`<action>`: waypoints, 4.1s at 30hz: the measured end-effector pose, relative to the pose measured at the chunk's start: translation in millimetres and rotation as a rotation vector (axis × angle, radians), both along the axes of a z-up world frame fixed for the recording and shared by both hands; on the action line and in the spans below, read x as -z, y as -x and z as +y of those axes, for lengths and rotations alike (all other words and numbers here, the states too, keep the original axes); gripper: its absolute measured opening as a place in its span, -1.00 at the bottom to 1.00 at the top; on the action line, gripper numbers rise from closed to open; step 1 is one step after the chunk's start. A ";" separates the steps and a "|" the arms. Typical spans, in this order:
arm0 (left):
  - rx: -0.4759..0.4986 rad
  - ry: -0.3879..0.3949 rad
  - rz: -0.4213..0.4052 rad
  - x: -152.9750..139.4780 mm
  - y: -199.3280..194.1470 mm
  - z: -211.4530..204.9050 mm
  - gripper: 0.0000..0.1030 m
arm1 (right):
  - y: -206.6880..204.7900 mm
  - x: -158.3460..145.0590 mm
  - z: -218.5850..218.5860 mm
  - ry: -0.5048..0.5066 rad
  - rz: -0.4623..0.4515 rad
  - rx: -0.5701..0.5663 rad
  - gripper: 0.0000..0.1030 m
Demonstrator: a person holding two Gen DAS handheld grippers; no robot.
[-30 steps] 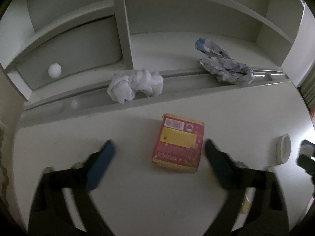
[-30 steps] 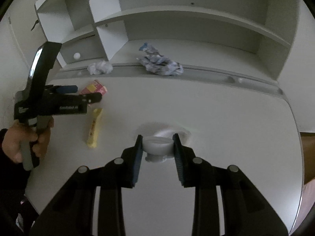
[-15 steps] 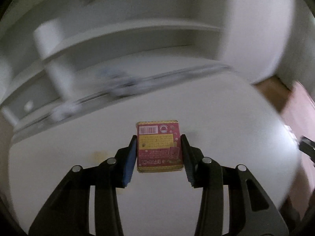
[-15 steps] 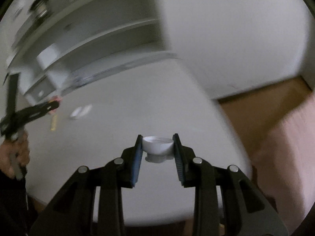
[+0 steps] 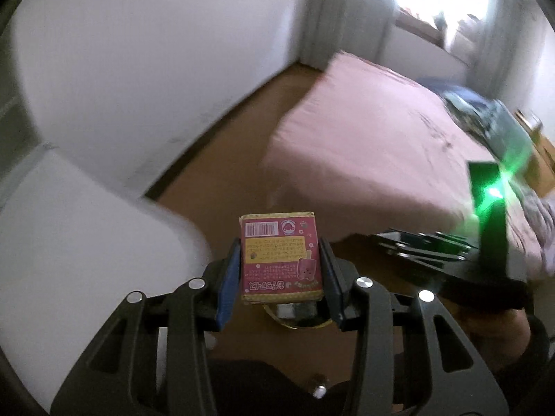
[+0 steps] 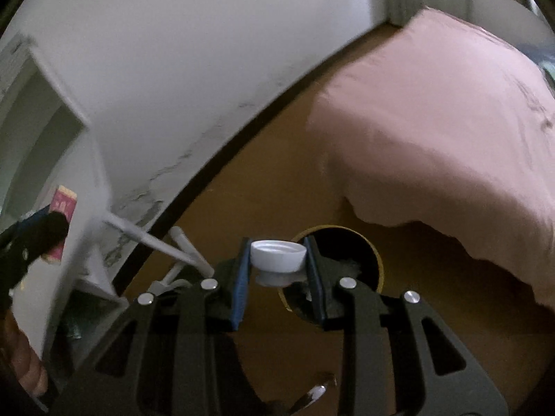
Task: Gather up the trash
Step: 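Carry the cup and snack box over the bin and open both tools, then grasp the white tissue ball with the left tool while the right tool grasps crumpled printed paper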
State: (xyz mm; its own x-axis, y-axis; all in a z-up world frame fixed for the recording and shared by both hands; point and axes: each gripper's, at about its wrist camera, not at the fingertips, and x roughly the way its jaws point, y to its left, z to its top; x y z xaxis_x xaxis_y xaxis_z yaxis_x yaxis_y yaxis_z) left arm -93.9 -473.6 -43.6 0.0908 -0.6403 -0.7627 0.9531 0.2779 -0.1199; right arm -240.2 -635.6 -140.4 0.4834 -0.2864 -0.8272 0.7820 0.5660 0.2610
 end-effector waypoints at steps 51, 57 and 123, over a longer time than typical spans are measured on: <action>0.070 -0.187 -0.044 83.3 35.7 -90.5 0.69 | 47.4 44.5 -62.2 -0.052 -0.030 0.326 0.43; -0.017 -0.086 -0.063 24.0 21.8 -35.9 0.80 | 26.1 14.5 -33.7 0.122 -0.005 0.244 0.55; -1.074 -0.147 -0.099 -8.2 -371.8 413.9 0.02 | -337.3 -133.8 287.4 0.132 -0.181 -0.982 -0.09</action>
